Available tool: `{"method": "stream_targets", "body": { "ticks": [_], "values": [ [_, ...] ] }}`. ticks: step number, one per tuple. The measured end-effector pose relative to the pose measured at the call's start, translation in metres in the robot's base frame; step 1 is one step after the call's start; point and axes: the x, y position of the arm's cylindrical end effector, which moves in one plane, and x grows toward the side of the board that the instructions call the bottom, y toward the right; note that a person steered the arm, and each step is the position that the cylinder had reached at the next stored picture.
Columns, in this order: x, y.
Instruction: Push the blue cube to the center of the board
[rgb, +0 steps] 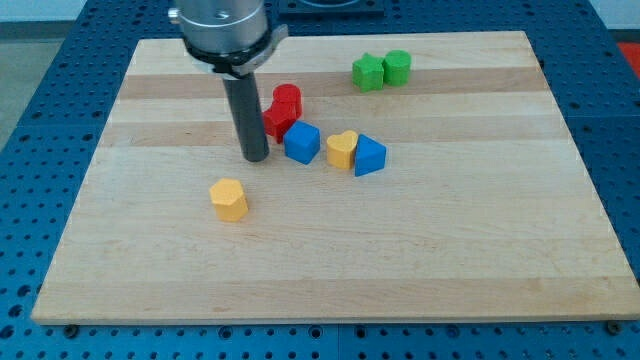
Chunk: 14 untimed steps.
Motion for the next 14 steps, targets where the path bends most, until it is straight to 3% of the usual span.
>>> {"method": "stream_targets", "body": {
  "ticks": [6,7,11,13,14],
  "values": [
    [-0.033,0.174],
    [-0.057,0.178],
    [-0.089,0.125],
    [-0.076,0.116],
    [-0.045,0.116]
  ]
}}
